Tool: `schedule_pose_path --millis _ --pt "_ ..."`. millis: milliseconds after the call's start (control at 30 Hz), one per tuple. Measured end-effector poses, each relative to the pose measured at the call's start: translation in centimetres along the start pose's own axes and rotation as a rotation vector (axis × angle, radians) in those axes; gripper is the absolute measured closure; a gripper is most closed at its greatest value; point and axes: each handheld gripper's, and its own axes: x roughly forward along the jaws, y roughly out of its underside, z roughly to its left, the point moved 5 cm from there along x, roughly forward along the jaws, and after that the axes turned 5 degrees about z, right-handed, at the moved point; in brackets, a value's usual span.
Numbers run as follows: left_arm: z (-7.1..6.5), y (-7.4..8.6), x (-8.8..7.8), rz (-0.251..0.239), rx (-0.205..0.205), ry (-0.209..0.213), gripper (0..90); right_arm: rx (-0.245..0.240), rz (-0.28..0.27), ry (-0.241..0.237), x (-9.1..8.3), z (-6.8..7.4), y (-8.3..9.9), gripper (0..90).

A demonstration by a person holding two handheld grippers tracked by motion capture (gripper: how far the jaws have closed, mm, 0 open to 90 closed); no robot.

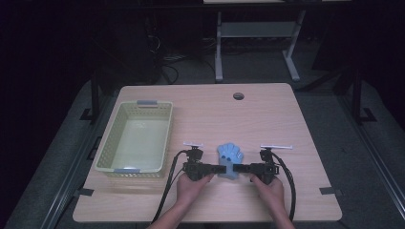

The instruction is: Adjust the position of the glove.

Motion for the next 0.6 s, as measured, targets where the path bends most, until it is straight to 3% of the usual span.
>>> schedule_pose_path --millis 333,600 --pt "0.10 -0.12 0.46 -0.008 -0.032 0.052 57.5 0.015 -0.018 -0.013 0.41 0.07 -0.06 64.5" --pt "0.12 0.03 0.74 -0.007 -0.023 0.061 64.9 0.029 -0.027 -0.026 0.77 0.08 -0.06 66.3"
